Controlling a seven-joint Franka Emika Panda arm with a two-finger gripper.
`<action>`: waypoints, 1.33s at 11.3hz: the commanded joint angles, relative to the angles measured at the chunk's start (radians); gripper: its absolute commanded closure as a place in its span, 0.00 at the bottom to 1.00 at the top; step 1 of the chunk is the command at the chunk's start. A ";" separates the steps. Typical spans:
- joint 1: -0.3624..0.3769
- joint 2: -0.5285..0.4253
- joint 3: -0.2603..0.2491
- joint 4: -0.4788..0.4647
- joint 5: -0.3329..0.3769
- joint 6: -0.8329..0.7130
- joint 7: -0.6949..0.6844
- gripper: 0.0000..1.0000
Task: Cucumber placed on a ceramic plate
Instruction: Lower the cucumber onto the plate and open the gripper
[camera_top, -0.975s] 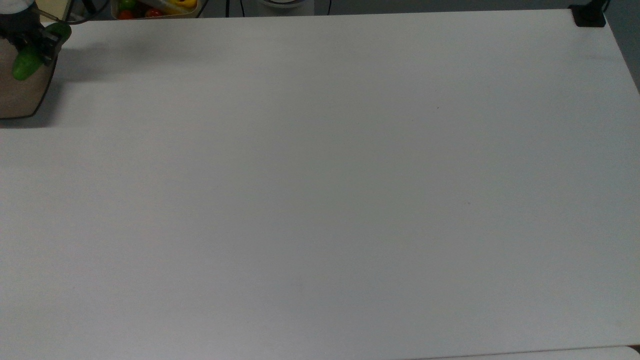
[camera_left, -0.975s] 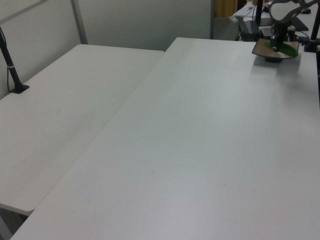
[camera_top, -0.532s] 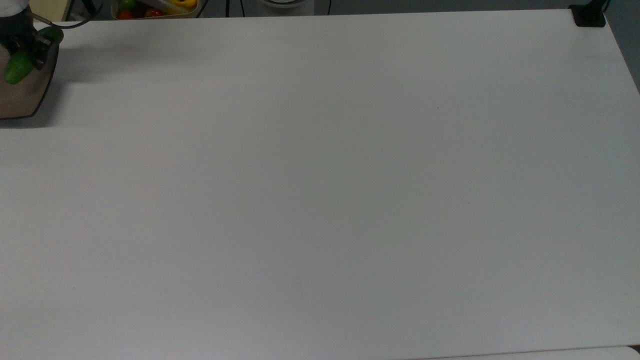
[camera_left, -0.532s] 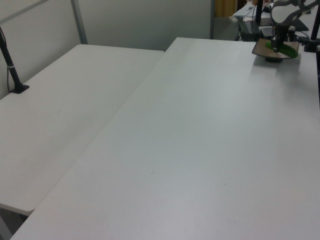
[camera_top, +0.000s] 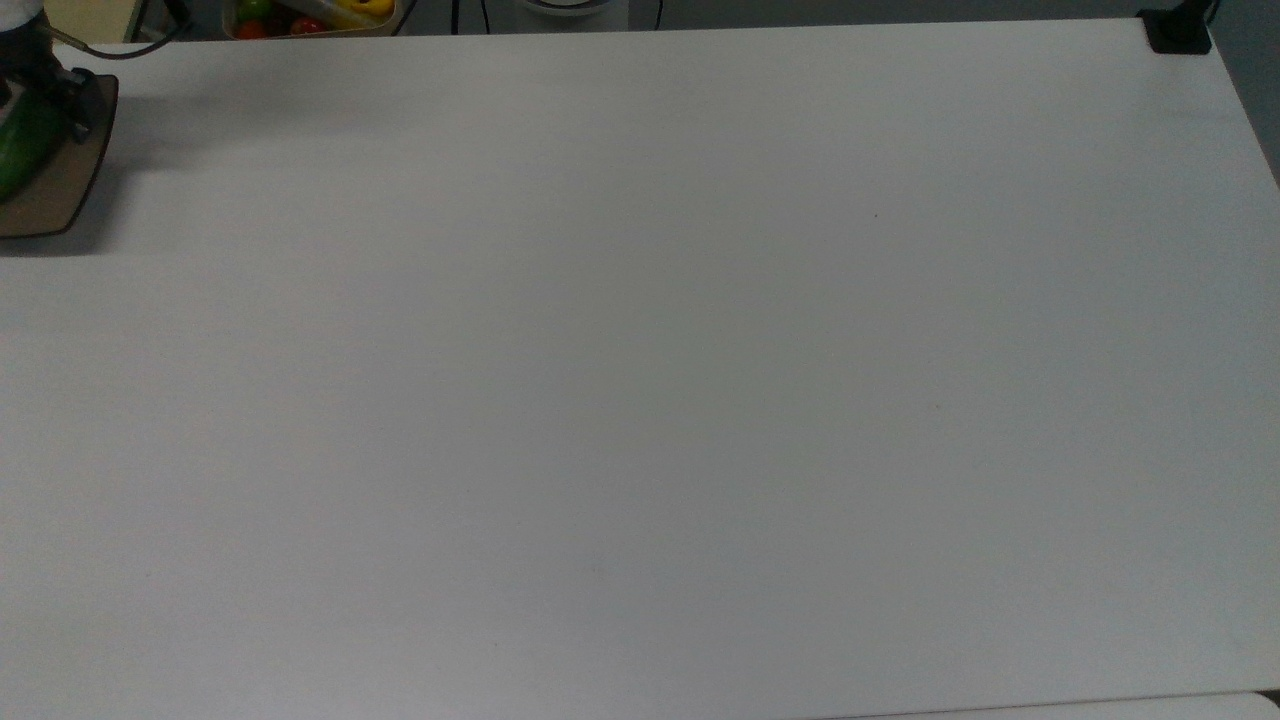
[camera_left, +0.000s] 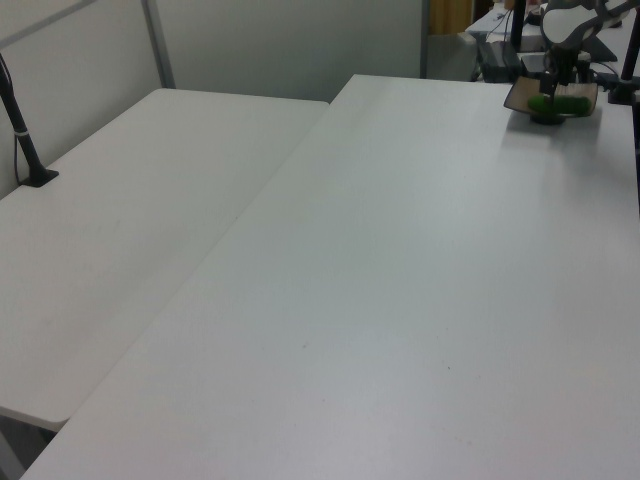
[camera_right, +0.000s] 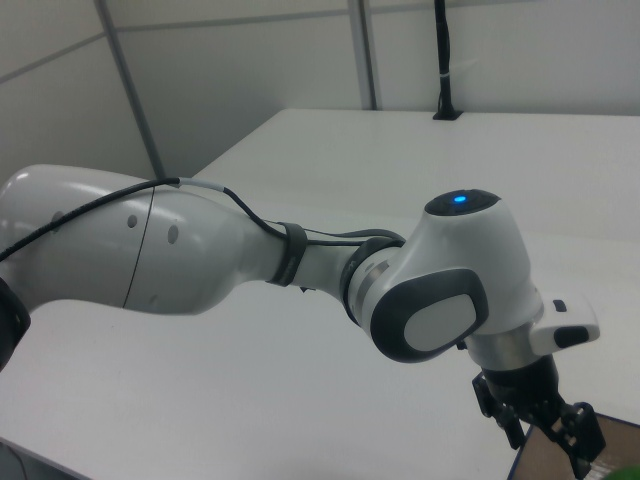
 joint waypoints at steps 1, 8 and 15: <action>0.002 0.011 -0.004 0.009 0.025 0.012 -0.021 0.02; 0.011 -0.062 0.006 0.006 0.145 -0.075 0.080 0.00; 0.103 -0.260 0.106 0.011 0.211 -0.379 0.264 0.00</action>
